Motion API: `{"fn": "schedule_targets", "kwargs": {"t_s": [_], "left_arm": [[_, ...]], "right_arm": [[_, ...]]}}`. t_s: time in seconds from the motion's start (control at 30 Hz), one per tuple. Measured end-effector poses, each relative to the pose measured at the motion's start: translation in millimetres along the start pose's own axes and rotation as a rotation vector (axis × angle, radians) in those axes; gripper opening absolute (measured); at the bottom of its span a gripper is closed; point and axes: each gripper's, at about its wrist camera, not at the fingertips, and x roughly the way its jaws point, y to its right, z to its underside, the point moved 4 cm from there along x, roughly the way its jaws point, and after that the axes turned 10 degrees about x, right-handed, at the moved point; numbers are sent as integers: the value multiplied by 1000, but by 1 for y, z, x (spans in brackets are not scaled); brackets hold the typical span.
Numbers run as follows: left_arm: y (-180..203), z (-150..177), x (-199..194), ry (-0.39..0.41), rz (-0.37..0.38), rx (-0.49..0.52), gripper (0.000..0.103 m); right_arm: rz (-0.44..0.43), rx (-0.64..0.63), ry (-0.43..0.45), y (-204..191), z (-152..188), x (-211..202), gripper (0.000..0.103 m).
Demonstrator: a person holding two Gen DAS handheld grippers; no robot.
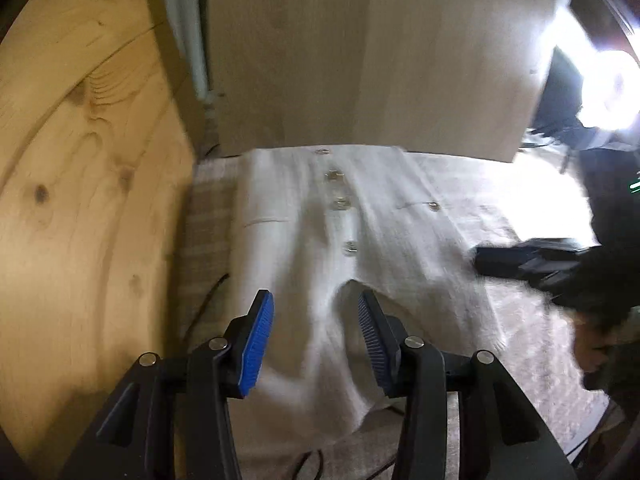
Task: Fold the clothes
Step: 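Carry the folded sweater to the rug corner by the wooden board and release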
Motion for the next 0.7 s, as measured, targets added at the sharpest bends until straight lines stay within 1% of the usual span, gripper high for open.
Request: {"fn": "schedule_targets", "kwargs": {"t_s": [0.03, 0.13, 0.17, 0.23, 0.4, 0.47, 0.5, 0.53, 0.57, 0.6, 0.63, 0.67, 0.7], "left_arm": [[1, 2, 5, -3, 20, 2, 43], [6, 0, -11, 25, 38, 0, 40], [8, -1, -16, 35, 44, -1, 40], [11, -2, -27, 54, 55, -2, 40], [20, -5, -55, 101, 85, -6, 44], [25, -6, -66, 121, 95, -5, 46], [31, -8, -71, 135, 97, -1, 51], [36, -9, -76, 146, 93, -2, 54], [38, -8, -77, 151, 75, -18, 57], [39, -8, -77, 154, 63, -37, 58], [40, -7, -74, 151, 68, -60, 58], [43, 0, -75, 144, 77, -81, 58], [45, 8, -76, 136, 81, -102, 58]], "right_arm": [[36, -18, -31, 1, 4, 8, 24], [57, -11, -66, 10, 6, 5, 24], [43, 1, -70, 12, 6, 0, 24], [-46, 52, -29, 17, 1, -26, 24], [-145, 189, 130, 42, 0, -107, 24], [-155, 222, 195, 46, 6, -140, 24], [-137, 228, 219, 46, 8, -151, 24], [-99, 229, 248, 46, 11, -164, 25], [-54, 228, 272, 47, 16, -176, 29], [8, 221, 291, 51, 22, -186, 38], [75, 211, 311, 54, 29, -198, 41], [136, 201, 332, 58, 36, -211, 46], [189, 192, 350, 61, 44, -222, 46]]}}
